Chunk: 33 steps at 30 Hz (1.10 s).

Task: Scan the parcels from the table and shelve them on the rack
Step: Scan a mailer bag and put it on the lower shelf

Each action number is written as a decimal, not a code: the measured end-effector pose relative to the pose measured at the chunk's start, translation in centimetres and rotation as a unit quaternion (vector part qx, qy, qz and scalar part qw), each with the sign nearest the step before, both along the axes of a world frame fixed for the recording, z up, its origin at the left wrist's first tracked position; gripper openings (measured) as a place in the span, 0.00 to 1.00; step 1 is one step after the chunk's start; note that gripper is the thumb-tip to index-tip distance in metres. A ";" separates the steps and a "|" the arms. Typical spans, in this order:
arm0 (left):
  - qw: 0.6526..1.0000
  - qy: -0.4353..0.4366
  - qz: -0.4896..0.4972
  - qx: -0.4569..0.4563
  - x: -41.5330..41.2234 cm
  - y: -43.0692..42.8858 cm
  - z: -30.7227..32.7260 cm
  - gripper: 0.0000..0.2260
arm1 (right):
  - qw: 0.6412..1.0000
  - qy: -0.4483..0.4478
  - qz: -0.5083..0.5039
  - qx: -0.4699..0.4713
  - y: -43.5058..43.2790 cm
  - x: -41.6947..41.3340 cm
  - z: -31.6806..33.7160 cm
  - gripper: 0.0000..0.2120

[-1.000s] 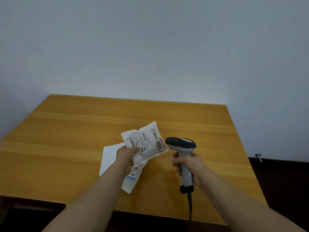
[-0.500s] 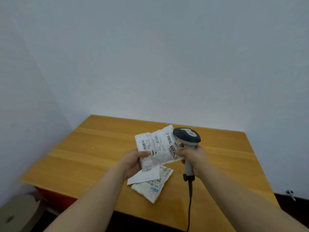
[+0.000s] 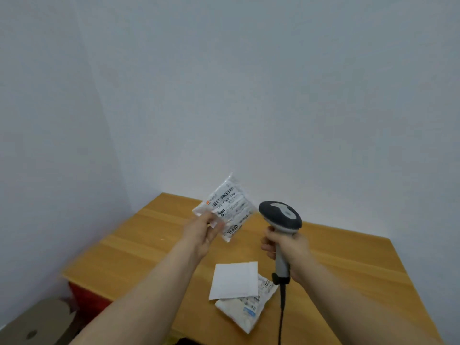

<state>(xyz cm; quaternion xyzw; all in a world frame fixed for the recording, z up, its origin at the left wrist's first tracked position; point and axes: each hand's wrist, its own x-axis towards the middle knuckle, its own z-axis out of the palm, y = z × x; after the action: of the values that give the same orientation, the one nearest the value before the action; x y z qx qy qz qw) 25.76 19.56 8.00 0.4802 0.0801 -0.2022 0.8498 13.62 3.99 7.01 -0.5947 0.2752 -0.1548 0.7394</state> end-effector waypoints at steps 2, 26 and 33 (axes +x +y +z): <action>0.997 -0.046 0.018 0.056 0.8 0.9 0.4 0.04 | 0.998 0.020 0.045 -0.044 0.2 -0.6 0.4 0.09; 0.965 -0.059 0.026 0.255 2.1 2.9 -0.8 0.05 | 0.974 0.036 0.202 -0.092 1.6 -2.2 2.0 0.13; 0.965 -0.063 0.019 0.255 1.7 2.0 -0.7 0.06 | 0.978 0.041 0.191 -0.080 1.0 -2.4 2.2 0.13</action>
<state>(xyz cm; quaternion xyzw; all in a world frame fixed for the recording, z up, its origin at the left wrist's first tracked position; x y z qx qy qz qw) 27.48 21.54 7.29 0.6912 0.0843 -0.1286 0.7061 11.22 4.99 9.21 -0.6993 0.1734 -0.0084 0.6935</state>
